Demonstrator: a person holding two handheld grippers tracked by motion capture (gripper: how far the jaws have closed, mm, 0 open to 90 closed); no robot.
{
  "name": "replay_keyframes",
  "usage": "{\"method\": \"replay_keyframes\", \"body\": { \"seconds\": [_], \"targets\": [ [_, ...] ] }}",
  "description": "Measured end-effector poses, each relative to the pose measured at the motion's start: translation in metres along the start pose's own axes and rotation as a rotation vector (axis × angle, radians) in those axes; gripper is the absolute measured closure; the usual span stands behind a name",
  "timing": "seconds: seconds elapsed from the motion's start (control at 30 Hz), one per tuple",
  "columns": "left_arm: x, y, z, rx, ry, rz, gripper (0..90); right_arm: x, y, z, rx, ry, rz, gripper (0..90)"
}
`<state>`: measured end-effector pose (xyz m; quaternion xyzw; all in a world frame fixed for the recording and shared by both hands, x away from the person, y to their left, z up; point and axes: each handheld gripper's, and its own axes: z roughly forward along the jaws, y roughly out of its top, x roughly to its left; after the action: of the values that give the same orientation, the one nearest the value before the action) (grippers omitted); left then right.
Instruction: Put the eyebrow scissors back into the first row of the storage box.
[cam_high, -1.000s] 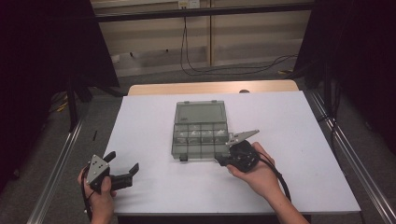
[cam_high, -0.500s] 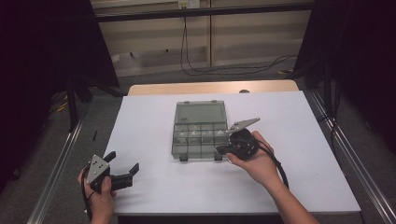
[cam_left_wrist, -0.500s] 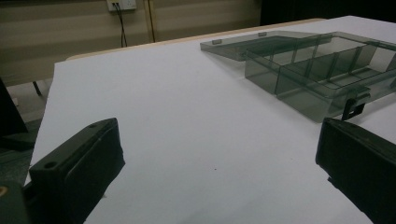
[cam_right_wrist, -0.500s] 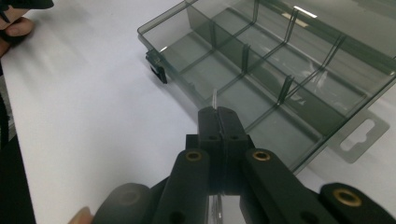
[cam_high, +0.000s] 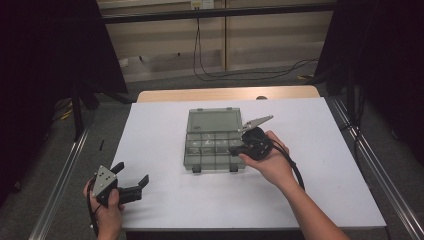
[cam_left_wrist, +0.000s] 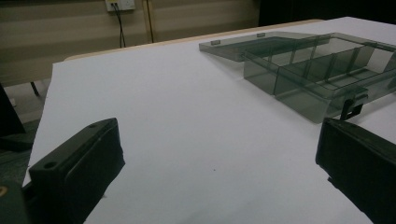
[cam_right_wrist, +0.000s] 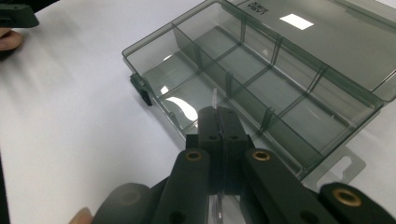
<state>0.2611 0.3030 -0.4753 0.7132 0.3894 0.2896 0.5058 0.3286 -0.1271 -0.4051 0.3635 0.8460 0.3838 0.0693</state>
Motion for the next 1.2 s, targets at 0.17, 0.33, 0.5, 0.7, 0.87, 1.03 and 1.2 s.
{"method": "replay_keyframes", "body": {
  "seconds": [0.17, 0.33, 0.5, 0.7, 0.87, 1.03, 1.2],
  "targets": [
    [0.001, 0.000, -0.001, 0.000, -0.003, -0.005, 0.5, -0.003, 0.006, 0.005, -0.008, -0.010, -0.017, 90.0],
    [0.001, 0.000, -0.001, -0.001, -0.001, -0.009, 0.5, -0.009, 0.015, 0.009, -0.005, -0.036, -0.020, 90.0],
    [0.001, 0.000, 0.000, -0.007, 0.001, -0.014, 0.5, -0.015, 0.022, 0.016, -0.025, -0.031, -0.029, 90.0],
    [0.001, 0.000, 0.000, -0.004, 0.001, -0.007, 0.5, -0.020, 0.030, 0.026, -0.021, -0.044, -0.048, 90.0],
    [0.001, 0.000, 0.000, 0.001, -0.002, -0.007, 0.5, -0.025, 0.038, 0.034, -0.018, -0.045, -0.063, 90.0],
    [0.001, 0.000, 0.000, 0.003, -0.004, -0.007, 0.5, -0.027, 0.043, 0.039, -0.018, -0.051, -0.069, 90.0],
    [0.001, 0.000, 0.000, 0.002, -0.003, -0.008, 0.5, -0.029, 0.048, 0.047, -0.016, -0.055, -0.105, 90.0]
  ]
}}
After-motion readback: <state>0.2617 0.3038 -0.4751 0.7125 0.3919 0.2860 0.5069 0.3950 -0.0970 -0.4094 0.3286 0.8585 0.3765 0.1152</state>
